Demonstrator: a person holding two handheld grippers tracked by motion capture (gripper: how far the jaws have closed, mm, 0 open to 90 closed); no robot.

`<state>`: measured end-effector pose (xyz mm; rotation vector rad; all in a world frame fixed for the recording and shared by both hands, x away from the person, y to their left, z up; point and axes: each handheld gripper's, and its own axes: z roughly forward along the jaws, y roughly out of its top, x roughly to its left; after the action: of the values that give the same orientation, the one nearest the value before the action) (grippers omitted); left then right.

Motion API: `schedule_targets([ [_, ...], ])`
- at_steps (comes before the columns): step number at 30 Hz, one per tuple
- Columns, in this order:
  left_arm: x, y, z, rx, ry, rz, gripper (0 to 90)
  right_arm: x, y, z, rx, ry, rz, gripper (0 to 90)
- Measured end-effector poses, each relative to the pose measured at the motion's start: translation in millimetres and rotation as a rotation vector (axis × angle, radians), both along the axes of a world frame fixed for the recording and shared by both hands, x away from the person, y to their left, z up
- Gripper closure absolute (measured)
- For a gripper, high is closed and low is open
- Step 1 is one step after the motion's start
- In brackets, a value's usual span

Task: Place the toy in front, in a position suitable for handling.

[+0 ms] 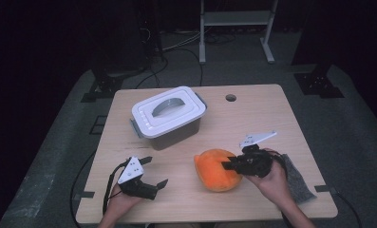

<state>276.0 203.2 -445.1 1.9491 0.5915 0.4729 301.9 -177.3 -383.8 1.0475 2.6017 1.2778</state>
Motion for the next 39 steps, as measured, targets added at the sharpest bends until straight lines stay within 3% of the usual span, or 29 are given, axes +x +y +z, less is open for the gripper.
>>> schedule_targets([
  [5,-0.6,-0.8,0.0,0.007,-0.002,-0.009,2.3,-5.5,11.3,-15.0,-0.041,-0.004,0.009,70.0],
  [7,-0.6,-1.0,0.0,0.008,-0.001,-0.010,2.3,-9.0,11.5,-16.0,-0.039,-0.027,0.012,61.6],
  [8,-0.5,-1.0,-0.1,0.008,-0.001,-0.011,2.3,-9.0,11.5,-16.0,-0.039,-0.027,0.012,61.6],
  [9,-0.3,-1.4,-0.2,0.009,0.000,-0.012,2.3,-10.0,9.9,-15.4,-0.025,-0.025,0.036,56.0],
  [12,-0.5,-2.4,-0.5,0.008,0.000,-0.014,2.3,-11.5,6.8,-13.5,-0.019,-0.038,0.050,52.0],
  [13,-0.6,-2.9,-0.8,0.011,0.000,-0.016,2.3,-13.2,1.6,-10.4,0.016,-0.048,0.073,50.5],
  [19,-0.6,-3.9,-0.8,0.013,0.003,-0.026,2.5,-14.3,-12.9,-8.2,0.048,-0.066,0.076,49.8],
  [28,-3.8,-14.9,2.2,0.001,-0.001,-0.069,2.5,-3.5,-44.7,-23.7,0.111,-0.036,0.058,52.5],
  [34,-8.7,-31.3,6.9,0.007,-0.014,-0.120,2.5,-2.5,-46.9,-30.9,0.117,-0.026,0.078,52.5],
  [39,-12.0,-44.1,10.6,0.003,-0.014,-0.162,2.5,-3.2,-46.3,-32.3,0.091,-0.015,0.095,53.5],
])
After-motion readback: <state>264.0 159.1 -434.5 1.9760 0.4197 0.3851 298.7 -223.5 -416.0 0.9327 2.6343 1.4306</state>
